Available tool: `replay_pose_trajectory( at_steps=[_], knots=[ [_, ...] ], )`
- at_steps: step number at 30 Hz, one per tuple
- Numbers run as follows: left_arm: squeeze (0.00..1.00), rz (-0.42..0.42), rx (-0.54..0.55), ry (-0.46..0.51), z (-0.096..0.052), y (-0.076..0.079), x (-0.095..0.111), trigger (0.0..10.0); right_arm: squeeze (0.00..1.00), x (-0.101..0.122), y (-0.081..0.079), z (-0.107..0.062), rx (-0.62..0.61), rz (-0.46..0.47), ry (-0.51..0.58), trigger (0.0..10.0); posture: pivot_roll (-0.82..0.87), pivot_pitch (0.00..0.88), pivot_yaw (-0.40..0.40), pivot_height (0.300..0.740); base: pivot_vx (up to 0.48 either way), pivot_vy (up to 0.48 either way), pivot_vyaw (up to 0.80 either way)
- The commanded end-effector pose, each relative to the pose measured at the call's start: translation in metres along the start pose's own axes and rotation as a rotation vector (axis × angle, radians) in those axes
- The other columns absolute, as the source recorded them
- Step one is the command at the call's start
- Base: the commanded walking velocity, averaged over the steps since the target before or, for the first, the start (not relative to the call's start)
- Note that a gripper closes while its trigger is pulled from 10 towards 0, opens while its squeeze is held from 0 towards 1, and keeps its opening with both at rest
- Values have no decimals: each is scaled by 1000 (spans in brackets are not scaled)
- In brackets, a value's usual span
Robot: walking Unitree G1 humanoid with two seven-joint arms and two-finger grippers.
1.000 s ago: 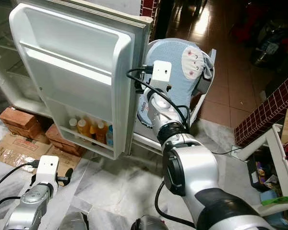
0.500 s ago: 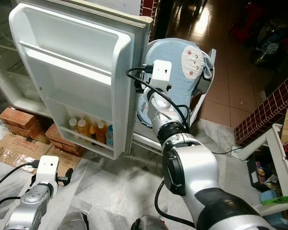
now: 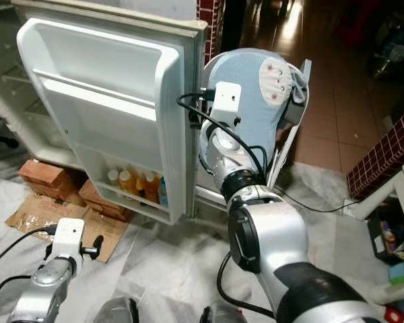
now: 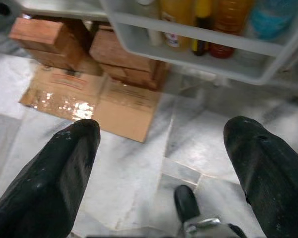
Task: Restocking fridge
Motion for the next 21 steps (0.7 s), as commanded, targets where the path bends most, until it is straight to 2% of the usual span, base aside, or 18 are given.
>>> replay_pose_trajectory(
  at_steps=[1, 21],
  knots=[
    [0, -4, 14, -18, -3, -4, -1, 10000, 0, 74, -39, 3, 117, -8, 240, 10000, 150, 0, -123, 740, 0, 0, 0],
    [0, -4, 14, -18, -3, -4, -1, 10000, 0, 74, -39, 3, 117, -8, 240, 10000, 150, 0, -123, 740, 0, 0, 0]
  ],
)
Point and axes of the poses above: a point about 5 cm out from each wrist's last joint towards the gripper, its own z axis pointing out of the wrist towards the gripper, its own x axis along the axis of the wrist's last joint, y = z × x, the point moved 5 cm from there along z, pointing out of the wrist towards the gripper, and after that the axes turned 6 degrees about -z, right-handed, at the moved point
